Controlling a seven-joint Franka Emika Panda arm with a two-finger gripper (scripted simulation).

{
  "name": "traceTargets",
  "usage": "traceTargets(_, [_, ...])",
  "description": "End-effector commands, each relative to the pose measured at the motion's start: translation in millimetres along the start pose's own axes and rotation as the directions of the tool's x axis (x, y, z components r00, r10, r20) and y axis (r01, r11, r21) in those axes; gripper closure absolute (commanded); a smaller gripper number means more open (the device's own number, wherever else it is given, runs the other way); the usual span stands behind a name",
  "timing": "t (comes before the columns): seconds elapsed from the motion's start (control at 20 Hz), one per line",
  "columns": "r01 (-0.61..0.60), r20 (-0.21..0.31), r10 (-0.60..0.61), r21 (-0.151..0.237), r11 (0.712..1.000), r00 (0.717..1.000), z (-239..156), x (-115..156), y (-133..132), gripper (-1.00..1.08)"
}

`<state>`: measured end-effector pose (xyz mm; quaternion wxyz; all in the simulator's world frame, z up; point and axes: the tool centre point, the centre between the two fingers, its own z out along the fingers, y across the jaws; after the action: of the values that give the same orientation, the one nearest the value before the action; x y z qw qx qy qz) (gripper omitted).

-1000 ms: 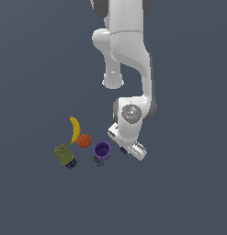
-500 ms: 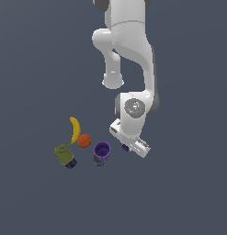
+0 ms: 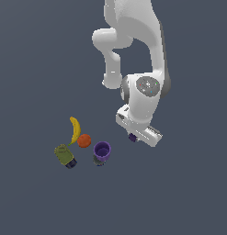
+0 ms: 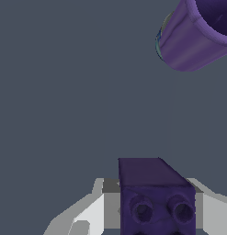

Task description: Pick up a designated object from a clutter of objects.

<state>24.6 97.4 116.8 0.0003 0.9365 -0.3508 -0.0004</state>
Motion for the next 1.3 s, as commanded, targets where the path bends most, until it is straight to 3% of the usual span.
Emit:
traceTargets(0.0, [0.001,-0.001,-0.001,0.001,1.0,1.0,-26.0,-10.8,-3.9,1.08])
traceTargets(0.75, [0.0,-0.002,0.0,0.0,1.0,1.0,-189.4,-75.4,-29.9,1.08])
traceTargets(1.25, [0.0,-0.001,0.0,0.001,1.0,1.0,-252.5,-98.7,-42.7,1.08])
